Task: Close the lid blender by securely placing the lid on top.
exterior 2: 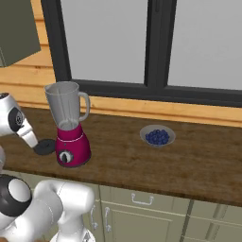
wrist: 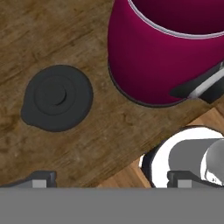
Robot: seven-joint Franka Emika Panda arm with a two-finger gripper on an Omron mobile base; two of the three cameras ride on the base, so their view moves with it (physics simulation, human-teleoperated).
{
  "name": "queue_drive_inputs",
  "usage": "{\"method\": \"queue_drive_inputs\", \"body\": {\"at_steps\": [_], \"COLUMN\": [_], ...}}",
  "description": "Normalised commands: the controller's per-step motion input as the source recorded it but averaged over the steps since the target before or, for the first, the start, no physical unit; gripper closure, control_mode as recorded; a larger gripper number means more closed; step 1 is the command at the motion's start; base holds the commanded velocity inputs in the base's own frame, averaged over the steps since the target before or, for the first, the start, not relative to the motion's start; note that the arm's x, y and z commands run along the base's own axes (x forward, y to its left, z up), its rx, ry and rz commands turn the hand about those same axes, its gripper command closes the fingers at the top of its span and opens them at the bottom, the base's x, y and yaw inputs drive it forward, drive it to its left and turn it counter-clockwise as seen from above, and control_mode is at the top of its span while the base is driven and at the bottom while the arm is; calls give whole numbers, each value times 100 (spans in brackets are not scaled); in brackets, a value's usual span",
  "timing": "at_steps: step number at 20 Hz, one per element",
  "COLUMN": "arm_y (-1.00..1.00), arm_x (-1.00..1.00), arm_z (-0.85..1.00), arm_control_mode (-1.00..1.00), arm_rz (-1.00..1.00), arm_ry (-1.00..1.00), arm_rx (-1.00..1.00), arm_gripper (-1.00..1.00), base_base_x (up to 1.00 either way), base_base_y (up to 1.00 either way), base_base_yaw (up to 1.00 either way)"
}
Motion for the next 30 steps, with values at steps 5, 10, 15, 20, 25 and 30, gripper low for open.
{"method": "queue_drive_inputs", "body": {"at_steps": [5, 10, 15, 20, 25, 30], "arm_y": [2, 1, 7, 12, 13, 14], "arm_x": [27, 25, 22, 21, 19, 18], "arm_z": [-16, -27, -25, -20, -23, -20], "arm_control_mode": [-100, -100, -100, -100, -100, -100], "arm_rz": [0, 0, 0, 0, 0, 0], "arm_ry": [0, 0, 0, 0, 0, 0], "arm_rx": [0, 0, 0, 0, 0, 0], "arm_gripper": [-100, -100, -100, -100, -100, -100], "base_base_x": [0, 0, 0, 0, 0, 0], "base_base_y": [0, 0, 0, 0, 0, 0], "base_base_yaw": [0, 0, 0, 0, 0, 0]}}
